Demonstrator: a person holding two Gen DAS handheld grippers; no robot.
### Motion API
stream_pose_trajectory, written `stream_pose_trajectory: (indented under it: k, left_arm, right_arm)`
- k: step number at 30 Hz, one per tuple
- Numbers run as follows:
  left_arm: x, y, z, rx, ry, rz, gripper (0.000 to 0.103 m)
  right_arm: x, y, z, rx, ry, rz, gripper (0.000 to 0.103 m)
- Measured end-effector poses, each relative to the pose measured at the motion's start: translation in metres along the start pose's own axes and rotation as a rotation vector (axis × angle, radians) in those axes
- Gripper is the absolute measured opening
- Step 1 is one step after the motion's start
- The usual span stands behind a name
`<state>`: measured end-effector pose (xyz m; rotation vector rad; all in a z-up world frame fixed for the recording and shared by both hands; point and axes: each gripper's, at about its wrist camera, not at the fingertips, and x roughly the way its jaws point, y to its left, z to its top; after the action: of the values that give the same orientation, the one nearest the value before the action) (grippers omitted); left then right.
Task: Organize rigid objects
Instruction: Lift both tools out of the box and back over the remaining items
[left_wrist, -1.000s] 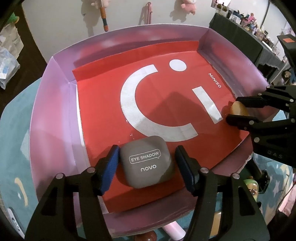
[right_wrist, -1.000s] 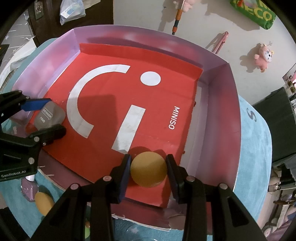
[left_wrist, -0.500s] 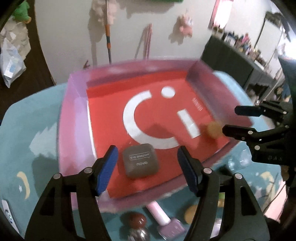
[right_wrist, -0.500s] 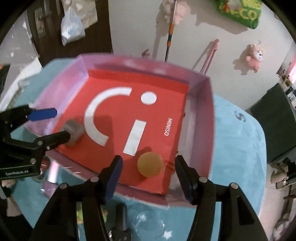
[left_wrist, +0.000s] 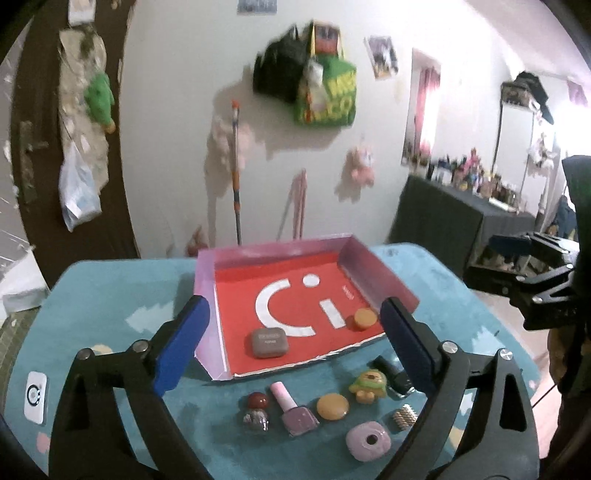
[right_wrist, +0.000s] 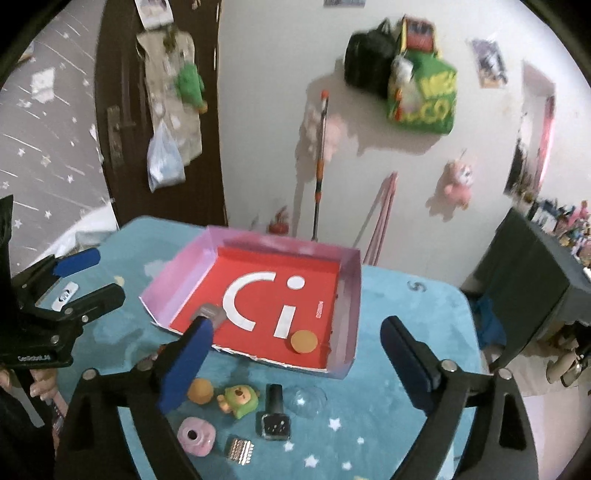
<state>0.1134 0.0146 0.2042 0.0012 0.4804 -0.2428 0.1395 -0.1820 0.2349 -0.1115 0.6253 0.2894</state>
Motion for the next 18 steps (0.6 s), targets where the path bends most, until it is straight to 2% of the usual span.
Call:
stream_pose_trajectory:
  k: [2, 9, 15, 18]
  left_arm:
    - [-0.015, -0.005, -0.008, 0.003, -0.039, 0.012, 0.096]
    - [-0.055, -0.023, -0.044, -0.01, -0.131, 0.061, 0.098]
    - [-0.06, -0.032, -0.074, -0.023, -0.126, 0.06, 0.098]
    - [-0.056, -0.033, -0.088, -0.031, -0.11, 0.063, 0.098]
  right_arm:
    - [-0.017, 0.003, -0.01, 0.005, -0.036, -0.009, 0.102]
    - [-0.051, 0.019, -0.054, 0.037, -0.122, -0.043, 0.103]
    - [-0.058, 0.031, -0.096, 0.058, -0.138, -0.059, 0.103]
    - [-0.058, 0.033, -0.113, 0.081, -0.163, -0.101, 0.103]
